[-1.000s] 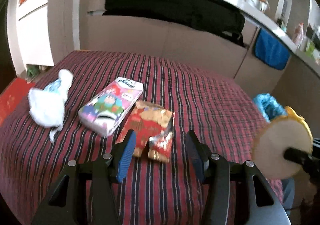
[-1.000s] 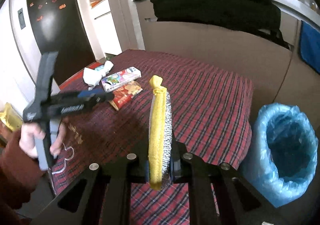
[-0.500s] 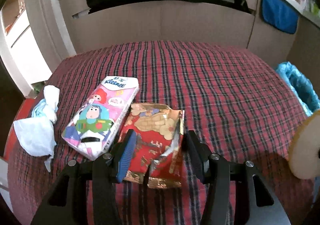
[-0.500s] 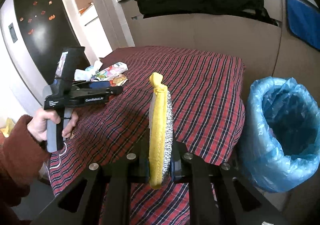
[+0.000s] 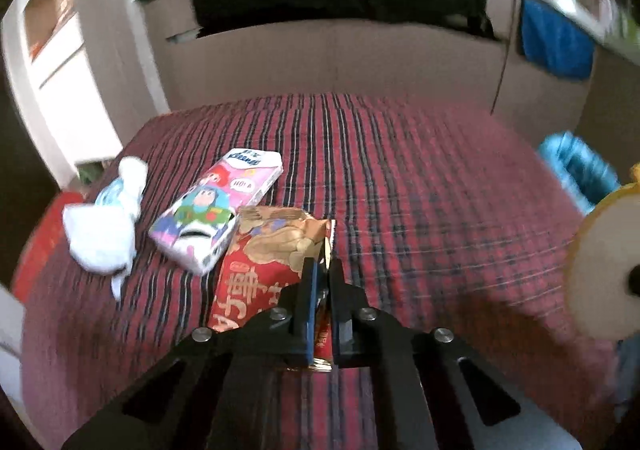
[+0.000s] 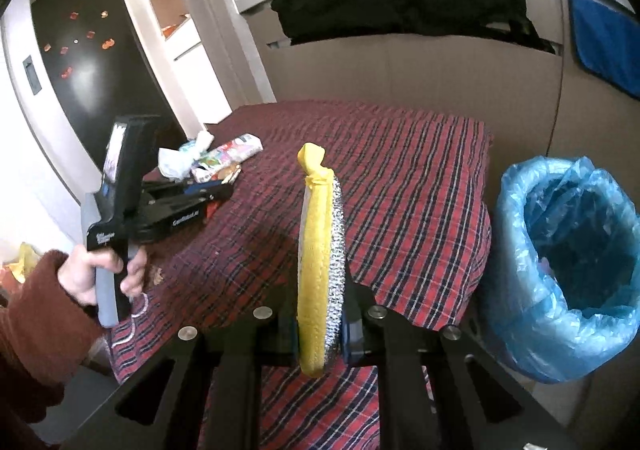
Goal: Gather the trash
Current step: 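Grasp the yellow-rimmed mesh scrubber with the right tool while the left tool grasps the snack wrapper, then carry the scrubber and wrapper over the blue bin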
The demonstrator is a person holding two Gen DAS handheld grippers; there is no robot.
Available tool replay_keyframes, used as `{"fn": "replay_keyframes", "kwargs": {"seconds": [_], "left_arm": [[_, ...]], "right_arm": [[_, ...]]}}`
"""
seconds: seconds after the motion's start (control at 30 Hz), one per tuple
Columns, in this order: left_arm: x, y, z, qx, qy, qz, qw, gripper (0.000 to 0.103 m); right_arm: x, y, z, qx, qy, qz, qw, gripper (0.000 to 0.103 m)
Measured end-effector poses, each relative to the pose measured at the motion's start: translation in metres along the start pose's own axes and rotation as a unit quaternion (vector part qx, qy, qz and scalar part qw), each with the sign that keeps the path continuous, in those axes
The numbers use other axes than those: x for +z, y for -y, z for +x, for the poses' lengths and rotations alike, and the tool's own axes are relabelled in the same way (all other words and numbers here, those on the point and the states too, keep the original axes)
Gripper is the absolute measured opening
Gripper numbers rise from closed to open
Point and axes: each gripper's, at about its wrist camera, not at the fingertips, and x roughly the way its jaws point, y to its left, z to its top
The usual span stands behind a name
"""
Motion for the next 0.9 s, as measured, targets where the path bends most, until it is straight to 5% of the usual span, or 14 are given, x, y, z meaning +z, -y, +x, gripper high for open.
{"fn": "replay_keyframes", "kwargs": {"seconds": [0.47, 0.63, 0.9], "left_arm": [[-0.004, 0.034, -0.121, -0.085, 0.110, -0.055, 0.9888, 0.004], [-0.003, 0.059, -0.158, -0.085, 0.165, -0.035, 0.9821, 0.004], [0.010, 0.109, -0.191, -0.113, 0.199, -0.013, 0.9733, 0.004]], "right_arm": [[0.004, -0.015, -0.044, -0.005, 0.044, -0.012, 0.999, 0.013], [0.012, -0.015, -0.064, -0.023, 0.069, -0.014, 0.997, 0.013], [0.025, -0.009, -0.128, -0.061, 0.136, -0.029, 0.988, 0.013]]}}
